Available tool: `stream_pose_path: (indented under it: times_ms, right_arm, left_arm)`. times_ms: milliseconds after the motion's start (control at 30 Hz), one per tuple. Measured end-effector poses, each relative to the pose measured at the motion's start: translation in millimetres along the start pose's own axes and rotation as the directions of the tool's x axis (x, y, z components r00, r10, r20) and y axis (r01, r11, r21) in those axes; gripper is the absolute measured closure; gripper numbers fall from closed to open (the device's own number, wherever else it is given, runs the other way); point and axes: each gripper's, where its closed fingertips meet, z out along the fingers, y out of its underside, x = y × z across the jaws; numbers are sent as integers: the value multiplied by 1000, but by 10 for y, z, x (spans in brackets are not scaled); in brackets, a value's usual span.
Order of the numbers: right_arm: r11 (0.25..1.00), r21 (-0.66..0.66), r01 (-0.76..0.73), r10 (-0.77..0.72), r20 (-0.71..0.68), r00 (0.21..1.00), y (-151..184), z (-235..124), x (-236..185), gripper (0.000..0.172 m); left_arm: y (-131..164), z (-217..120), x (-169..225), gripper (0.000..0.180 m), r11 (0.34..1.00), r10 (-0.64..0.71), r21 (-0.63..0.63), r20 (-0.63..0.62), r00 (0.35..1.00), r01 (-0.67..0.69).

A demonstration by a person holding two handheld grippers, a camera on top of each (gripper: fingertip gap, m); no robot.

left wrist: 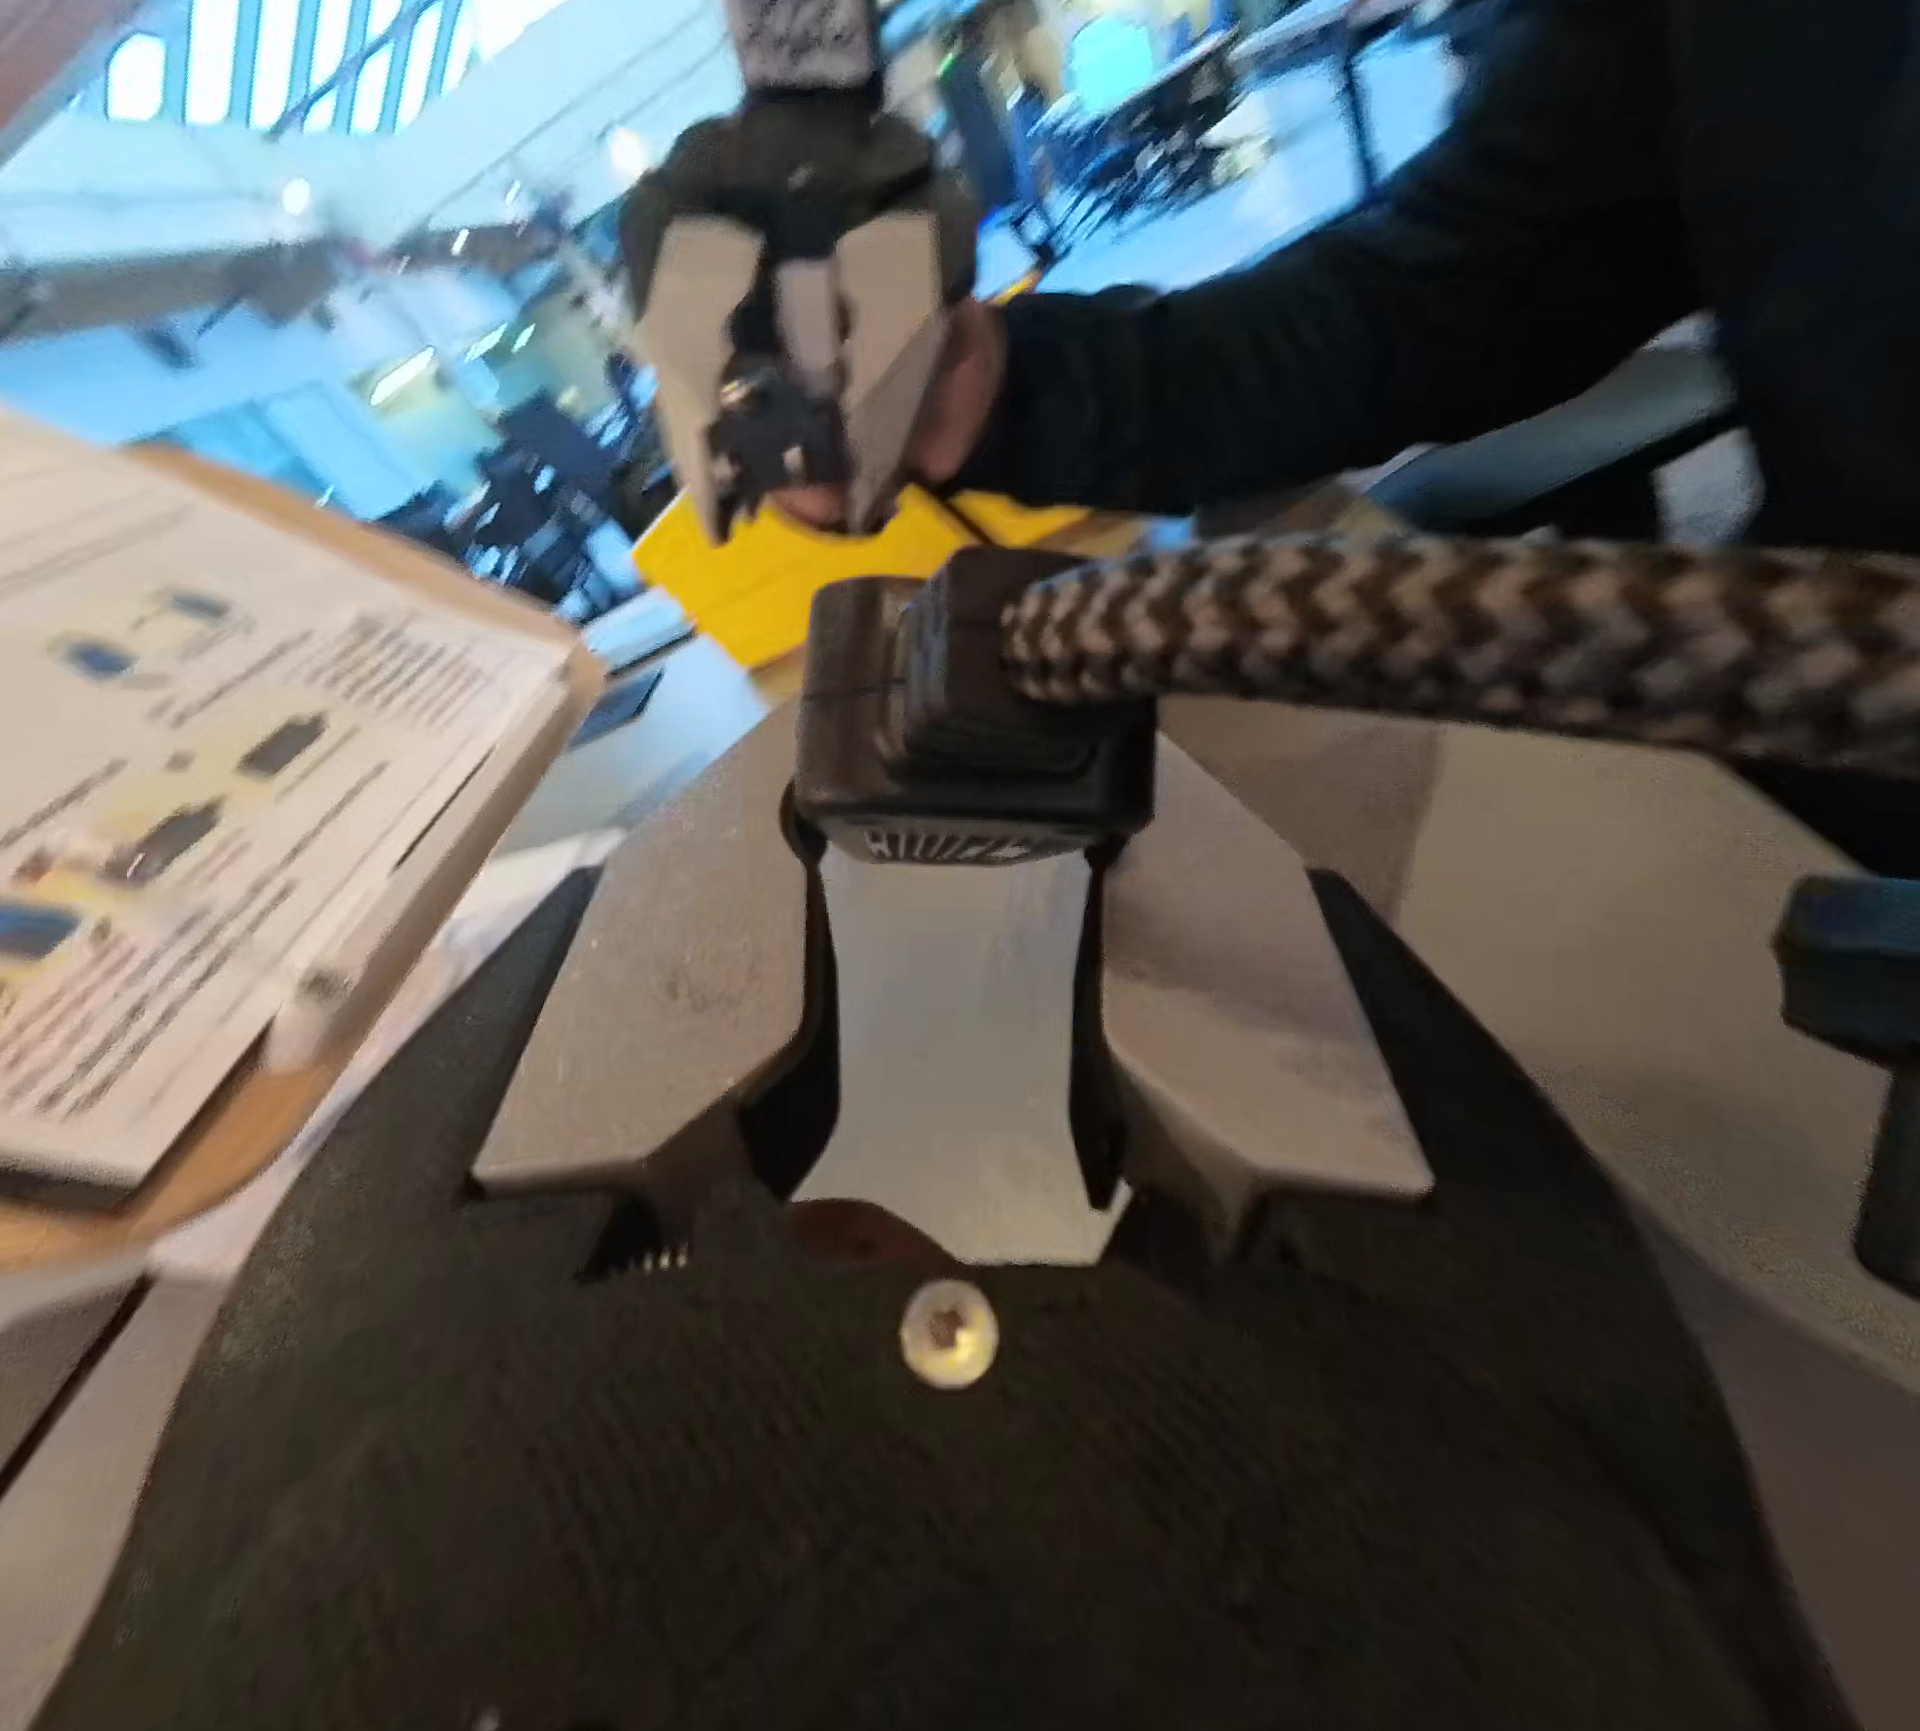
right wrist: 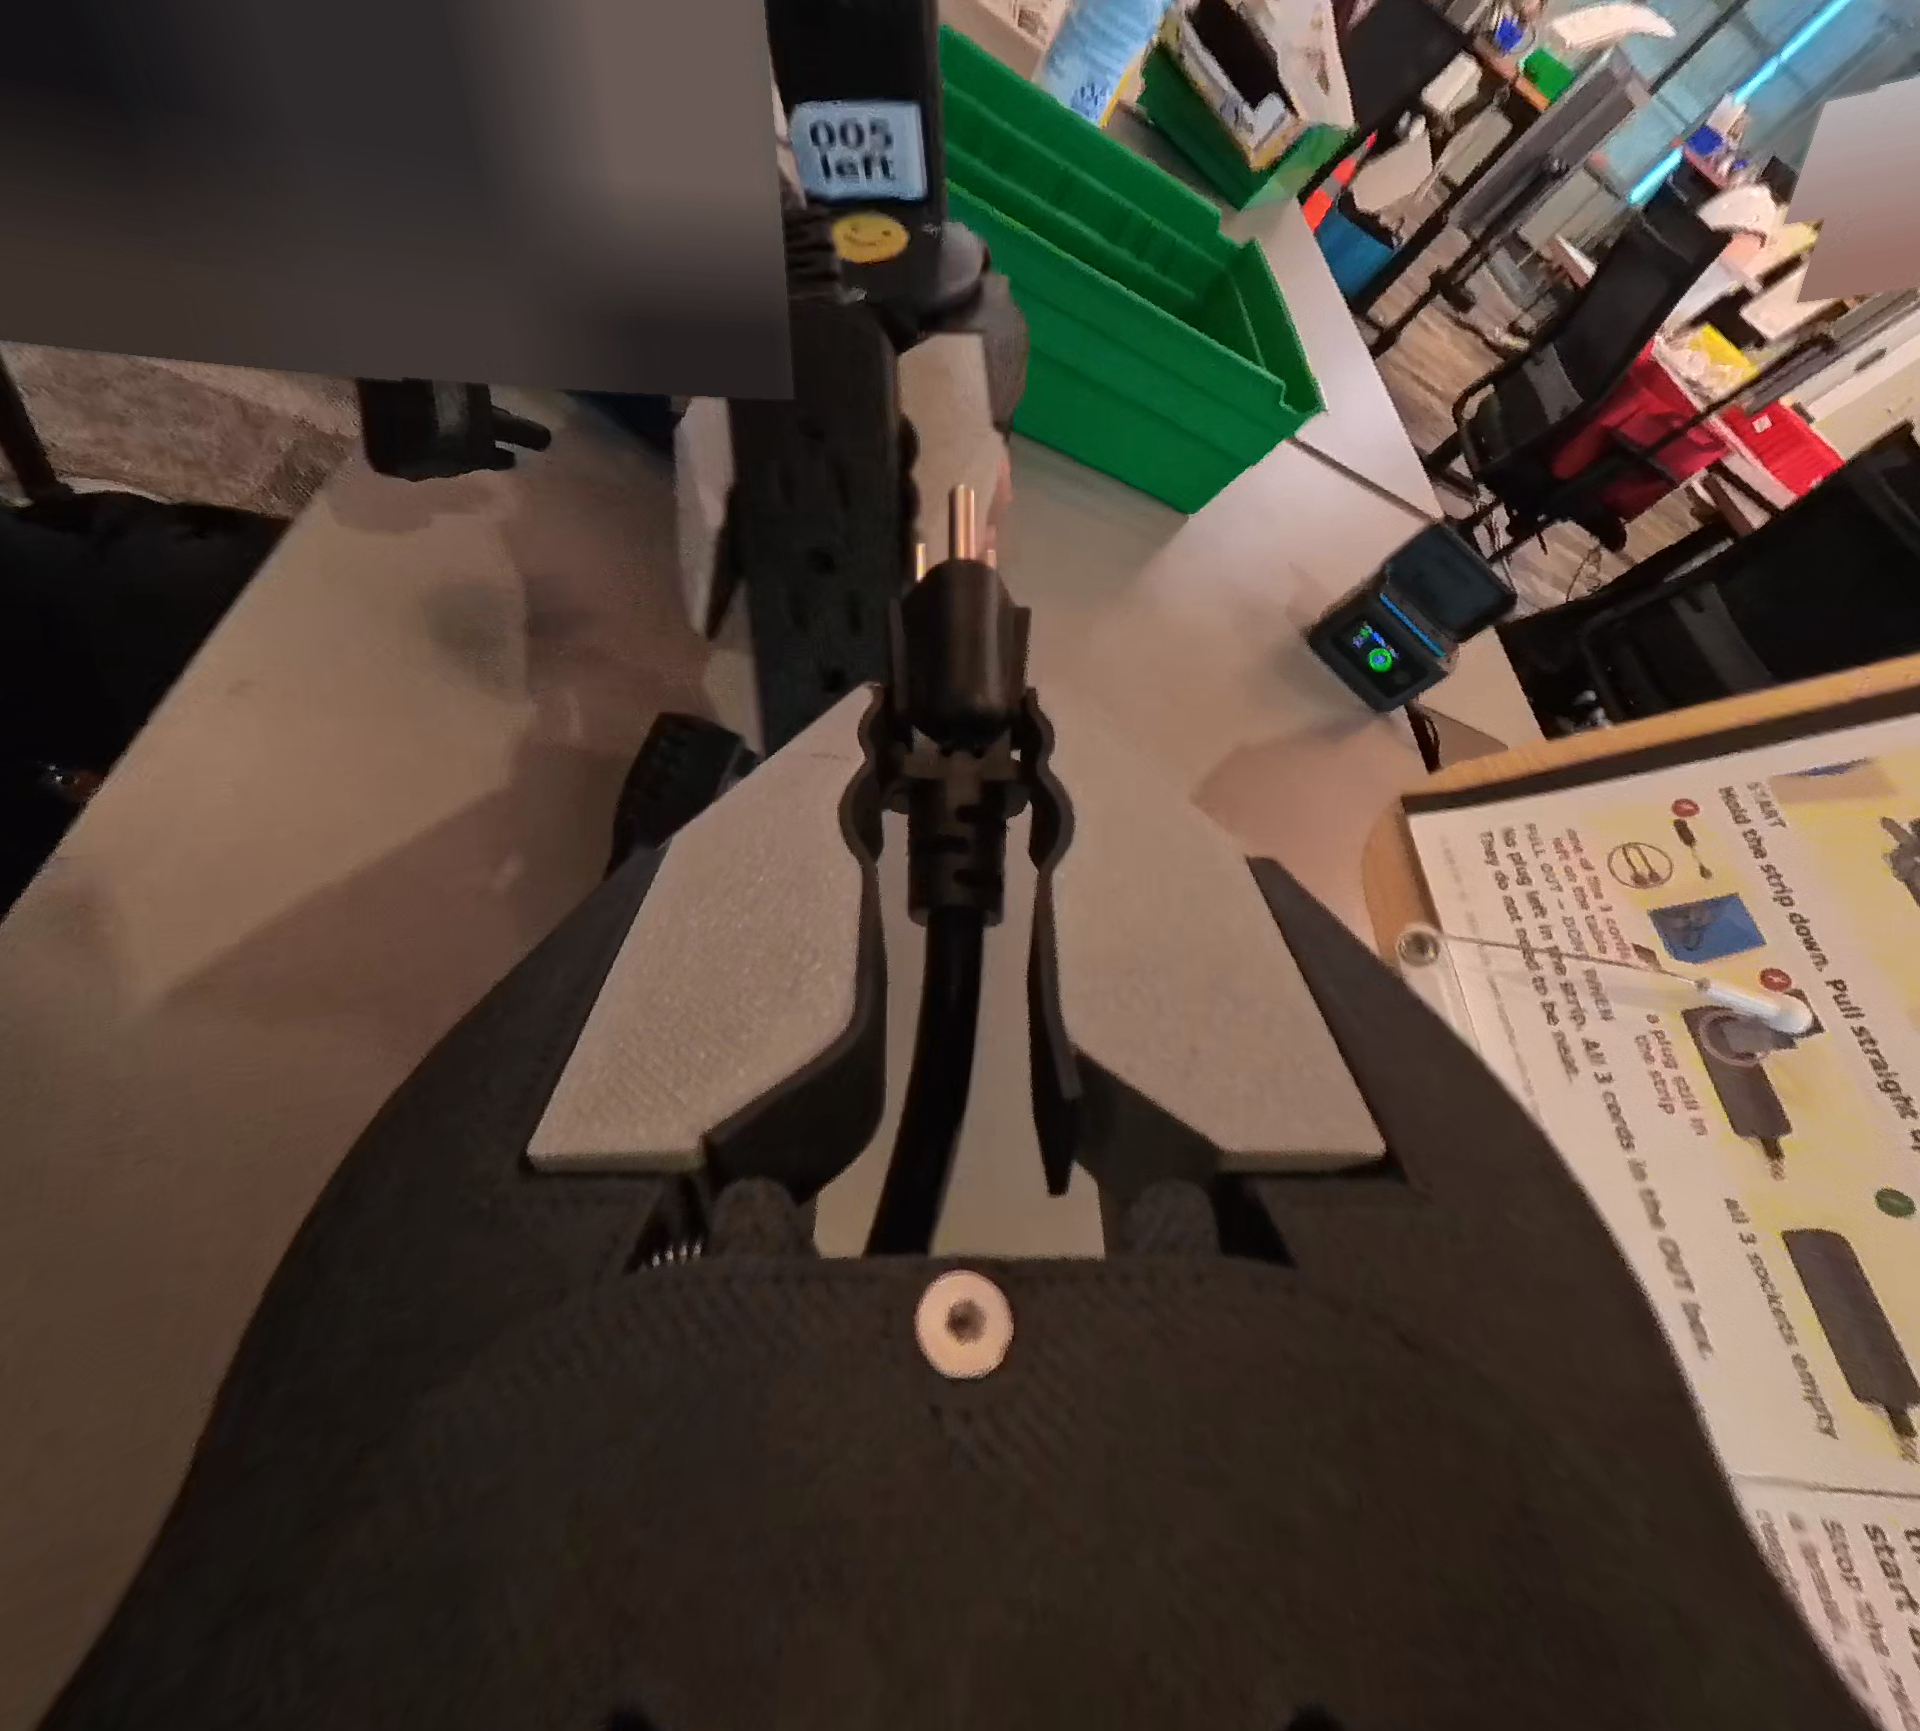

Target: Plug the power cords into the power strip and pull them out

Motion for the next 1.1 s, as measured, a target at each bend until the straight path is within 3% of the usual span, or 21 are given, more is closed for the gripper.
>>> stream_pose_path:
  times_ms: [200, 433, 600, 767, 1100]
  right_arm:
    - [968, -249, 21, -30, -34, 999, 330, 209, -23, 151]
    - [929, -370, -25, 30, 7, 1000, 494, 318, -131, 150]
    - [916, -380, -125, 156, 53, 986, 527, 268, -160, 151]
    - [913, -357, -195, 238, 78, 968, 566, 233, -145, 150]
    - [898, -290, -332, 379, 125, 917, 635, 231, -118, 151]
  left_arm:
    - [440, -3, -308, 134, 957, -69, -267, 170, 983, 113]
    - [603, 142, -187, 134, 849, -272, -420, 175, 946, 321]
    - [576, 173, -122, 134, 763, -420, -471, 158, 894, 442]
    - [637, 203, -61, 134, 681, -485, -582, 94, 869, 443]
    - [673, 317, -109, 135, 644, -542, -608, 67, 838, 465]
